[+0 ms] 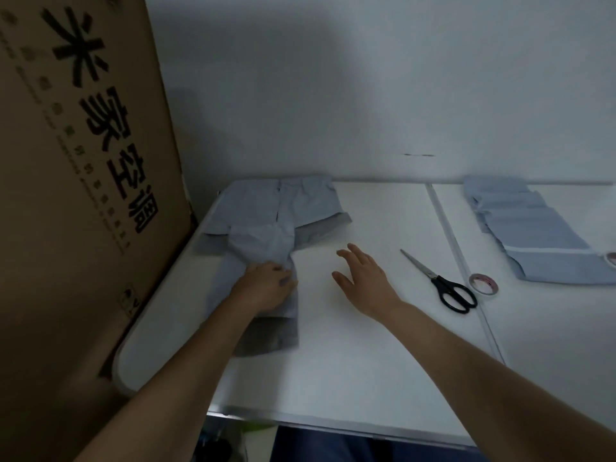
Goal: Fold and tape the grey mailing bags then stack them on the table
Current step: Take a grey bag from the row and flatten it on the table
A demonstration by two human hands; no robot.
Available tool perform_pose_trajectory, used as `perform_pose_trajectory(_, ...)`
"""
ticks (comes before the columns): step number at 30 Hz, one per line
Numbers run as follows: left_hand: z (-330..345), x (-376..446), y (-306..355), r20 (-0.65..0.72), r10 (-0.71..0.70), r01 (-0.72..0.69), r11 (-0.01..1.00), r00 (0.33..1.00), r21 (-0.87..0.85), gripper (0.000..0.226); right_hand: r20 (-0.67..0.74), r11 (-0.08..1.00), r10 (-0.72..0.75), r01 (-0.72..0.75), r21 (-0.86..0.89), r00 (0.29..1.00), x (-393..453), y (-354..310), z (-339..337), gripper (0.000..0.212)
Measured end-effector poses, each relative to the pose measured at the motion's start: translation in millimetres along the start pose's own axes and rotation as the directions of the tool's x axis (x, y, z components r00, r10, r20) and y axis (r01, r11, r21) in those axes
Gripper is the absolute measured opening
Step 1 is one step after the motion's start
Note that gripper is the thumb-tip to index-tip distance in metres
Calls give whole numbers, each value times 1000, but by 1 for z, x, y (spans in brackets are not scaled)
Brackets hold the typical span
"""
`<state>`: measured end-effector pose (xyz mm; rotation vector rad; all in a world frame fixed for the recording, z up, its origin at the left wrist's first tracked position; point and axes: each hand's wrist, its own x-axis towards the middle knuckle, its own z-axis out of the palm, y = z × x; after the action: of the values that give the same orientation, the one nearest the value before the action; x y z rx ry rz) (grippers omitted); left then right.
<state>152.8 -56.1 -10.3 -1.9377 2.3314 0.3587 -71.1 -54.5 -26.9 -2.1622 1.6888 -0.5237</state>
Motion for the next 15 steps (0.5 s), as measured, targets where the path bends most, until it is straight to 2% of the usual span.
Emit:
perform_pose_trajectory(2, -6, -6, 13, -29, 49, -52, 989, 998, -135, 44, -2, 999, -7, 7, 50, 1000, -3, -6, 3, 50)
perform_pose_trajectory(4, -7, -11, 18, -143, 133, -167, 952, 981, -258, 30, -28, 994, -31, 34, 102, 999, -8, -11, 7, 46)
perform_pose_trajectory(5, -4, -14, 18, -256, 163, -233, 933, 953, -273, 27, -46, 991, -47, 52, 126, 998, -11, -13, 9, 43)
perform_pose_trajectory(6, 1, -16, 14, -407, 170, -287, 926, 897, -245, 29, -52, 986, -56, 63, 157, 997, -15, -15, 11, 41)
perform_pose_trajectory(7, 7, -17, 9, -523, 130, -261, 947, 843, -185, 35, -41, 979, -54, 61, 194, 998, -19, -17, 13, 39)
perform_pose_trajectory(8, 16, -16, -1, -587, 35, -162, 973, 809, -165, 43, -14, 973, -50, 51, 224, 999, -23, -19, 15, 39)
perform_pose_trajectory(9, 21, -18, -11, -580, -130, -3, 975, 804, -222, 52, 14, 971, -46, 41, 236, 999, -26, -21, 18, 39)
perform_pose_trajectory(11, 30, -21, -28, -409, -439, 249, 863, 800, -440, 66, 45, 974, -45, 34, 224, 998, -26, -24, 23, 41)
perform_pose_trajectory(12, 34, -22, -33, -336, -483, 276, 816, 809, -508, 70, 52, 973, -44, 31, 227, 998, -26, -26, 24, 42)
perform_pose_trajectory(15, 36, -28, -28, -298, -383, 158, 805, 875, -572, 67, 108, 955, 27, -58, 289, 994, -23, -38, 24, 51)
